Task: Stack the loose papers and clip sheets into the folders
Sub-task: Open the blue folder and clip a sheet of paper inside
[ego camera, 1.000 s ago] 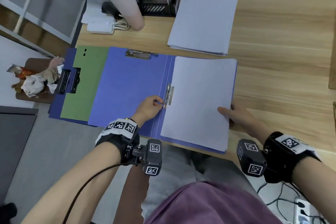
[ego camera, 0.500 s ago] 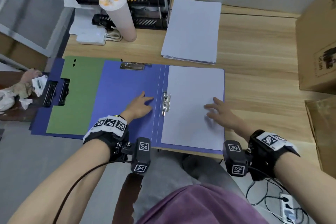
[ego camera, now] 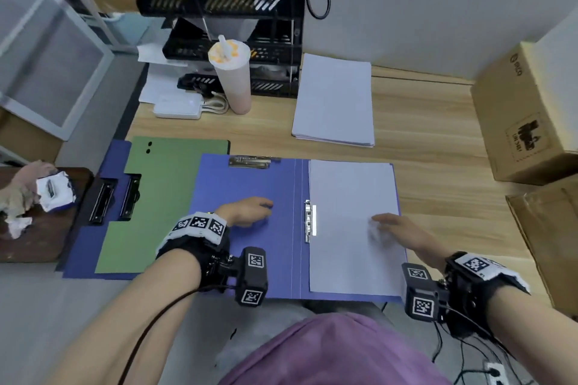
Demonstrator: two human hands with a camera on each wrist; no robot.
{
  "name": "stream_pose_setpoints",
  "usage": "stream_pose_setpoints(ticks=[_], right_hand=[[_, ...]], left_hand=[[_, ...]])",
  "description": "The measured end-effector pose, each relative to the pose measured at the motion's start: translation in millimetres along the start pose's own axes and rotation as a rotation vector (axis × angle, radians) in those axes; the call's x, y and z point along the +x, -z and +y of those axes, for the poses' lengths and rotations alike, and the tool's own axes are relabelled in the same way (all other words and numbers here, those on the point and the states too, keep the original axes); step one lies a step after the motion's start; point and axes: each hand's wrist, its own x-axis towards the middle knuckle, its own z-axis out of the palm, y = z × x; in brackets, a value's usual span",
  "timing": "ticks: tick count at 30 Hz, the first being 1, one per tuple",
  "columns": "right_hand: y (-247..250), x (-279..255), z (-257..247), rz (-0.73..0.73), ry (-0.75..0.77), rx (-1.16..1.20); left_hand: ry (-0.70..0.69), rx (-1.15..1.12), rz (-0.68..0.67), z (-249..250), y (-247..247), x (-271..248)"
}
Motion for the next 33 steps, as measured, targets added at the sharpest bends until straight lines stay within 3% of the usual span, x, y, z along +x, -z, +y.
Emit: stream_pose_setpoints(ticks=[7,13,19,29,33], right_hand=[[26.9,2.6,-27.7,-0.016,-0.088,0.104],[54.1,31.0,-60.3,0.007,-0.073,0.082],[75.7,72.1,-88.4,0.014,-0.062,0.087],[88.4,153.6,-98.3,0.287,-0.134,0.251],[80.8,173.3,-104.3,0.3,-0.189,0.318]], left_hand=[[0.033,-0.015,-0.095,13.2,31.8,9.8],[-0.132,-0.281,0.126,49.6,80.2,22.8],[-0.205,-0.451,0.273,80.3,109.9,45.8],[-0.084,-0.522,0.384,122.5,112.8,119.6],[-0.011,-0.521,0.4,122.9,107.0,152.6]])
